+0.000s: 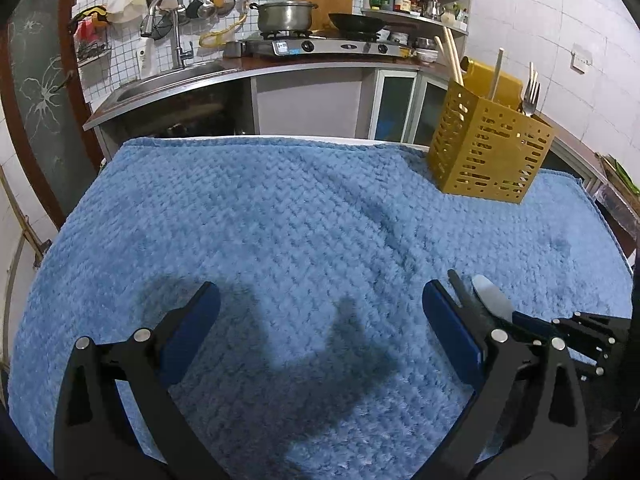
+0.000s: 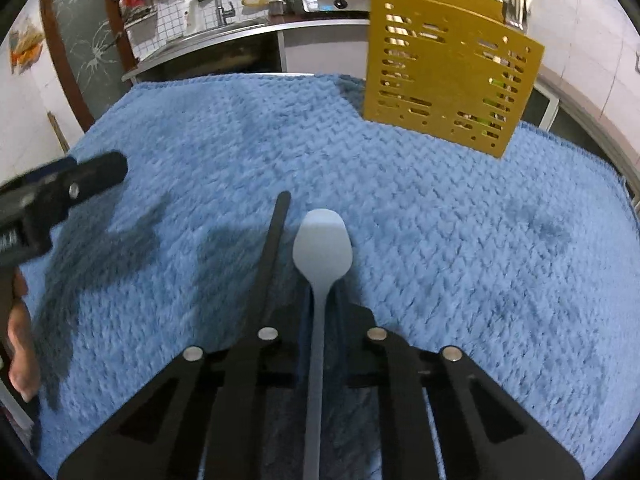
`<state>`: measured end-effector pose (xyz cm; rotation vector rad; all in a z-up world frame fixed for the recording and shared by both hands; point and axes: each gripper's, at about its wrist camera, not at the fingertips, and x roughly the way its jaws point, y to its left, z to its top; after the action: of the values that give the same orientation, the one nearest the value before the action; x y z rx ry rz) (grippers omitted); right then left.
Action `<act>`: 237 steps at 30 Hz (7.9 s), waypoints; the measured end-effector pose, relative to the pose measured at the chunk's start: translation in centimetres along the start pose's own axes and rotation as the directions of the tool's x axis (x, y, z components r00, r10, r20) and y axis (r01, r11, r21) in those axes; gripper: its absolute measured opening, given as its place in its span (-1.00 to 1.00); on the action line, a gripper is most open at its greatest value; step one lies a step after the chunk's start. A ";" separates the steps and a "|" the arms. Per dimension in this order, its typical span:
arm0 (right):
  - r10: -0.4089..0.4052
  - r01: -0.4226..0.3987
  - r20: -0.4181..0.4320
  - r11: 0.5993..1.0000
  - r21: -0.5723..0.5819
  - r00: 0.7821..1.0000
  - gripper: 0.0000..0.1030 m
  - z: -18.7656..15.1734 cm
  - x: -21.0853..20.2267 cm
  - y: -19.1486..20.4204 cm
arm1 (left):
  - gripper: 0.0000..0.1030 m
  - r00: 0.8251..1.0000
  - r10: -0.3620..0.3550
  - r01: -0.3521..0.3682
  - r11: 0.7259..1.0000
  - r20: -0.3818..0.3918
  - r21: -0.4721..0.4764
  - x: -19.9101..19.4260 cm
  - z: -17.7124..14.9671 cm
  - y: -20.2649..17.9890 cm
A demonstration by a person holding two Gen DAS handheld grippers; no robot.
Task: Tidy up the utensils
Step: 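Grasp the metal spoon with the left tool while the right tool holds the white spoon, then lift both held spoons up toward the yellow holder, then hold the metal spoon above the holder while the right tool brings the white spoon over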
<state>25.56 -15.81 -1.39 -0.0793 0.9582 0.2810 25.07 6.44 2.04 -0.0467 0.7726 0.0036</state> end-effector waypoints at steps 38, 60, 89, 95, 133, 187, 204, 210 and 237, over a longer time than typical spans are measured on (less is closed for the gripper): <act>-0.116 0.102 0.056 0.971 0.216 0.992 -0.79 -0.4 -2.1 -13.4 | -0.82 0.938 -0.073 0.093 0.995 -0.340 0.041 8.6 1.5 -12.4; -0.062 0.005 0.253 0.975 0.220 0.965 -0.81 1.2 -6.3 -13.7 | -0.86 0.980 -0.199 0.199 0.980 -0.014 -0.007 0.5 6.0 -9.3; -0.068 -0.033 0.504 0.982 0.188 0.861 -0.98 8.1 -11.2 -17.1 | -0.88 0.925 -0.294 0.292 0.955 0.239 0.045 -5.9 15.8 -12.3; -0.088 -0.014 0.389 0.968 0.252 0.917 -0.98 7.6 -8.4 -20.0 | -0.88 0.938 -0.282 0.279 0.959 0.202 0.040 -4.2 14.8 -12.1; -0.237 0.233 -0.067 0.797 0.557 0.969 -0.29 9.6 5.4 -28.6 | -0.97 0.961 -0.257 0.253 0.966 0.100 0.055 2.9 14.7 -10.1; -0.034 0.006 0.024 0.686 0.727 0.999 -0.57 7.0 4.9 -34.0 | -0.97 0.959 -0.275 0.269 0.959 0.066 0.091 1.6 13.6 -10.6; -0.043 0.060 -0.042 0.785 0.617 0.998 -1.00 9.7 5.1 -32.4 | -0.97 0.960 -0.273 0.266 0.959 0.069 0.095 1.6 13.6 -10.7; -0.092 0.122 -0.080 0.794 0.595 0.993 -0.92 10.2 4.3 -32.5 | -0.97 0.959 -0.277 0.271 0.958 0.065 0.091 1.7 13.6 -10.7; -0.181 0.275 -0.222 0.797 0.537 0.958 -0.33 11.5 5.6 -31.3 | -0.97 0.956 -0.290 0.284 0.954 0.052 0.095 2.1 13.6 -10.7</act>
<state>46.24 -42.57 -1.07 0.3331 1.1482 -0.2489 36.27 -3.71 10.69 -0.0763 0.6939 -0.3035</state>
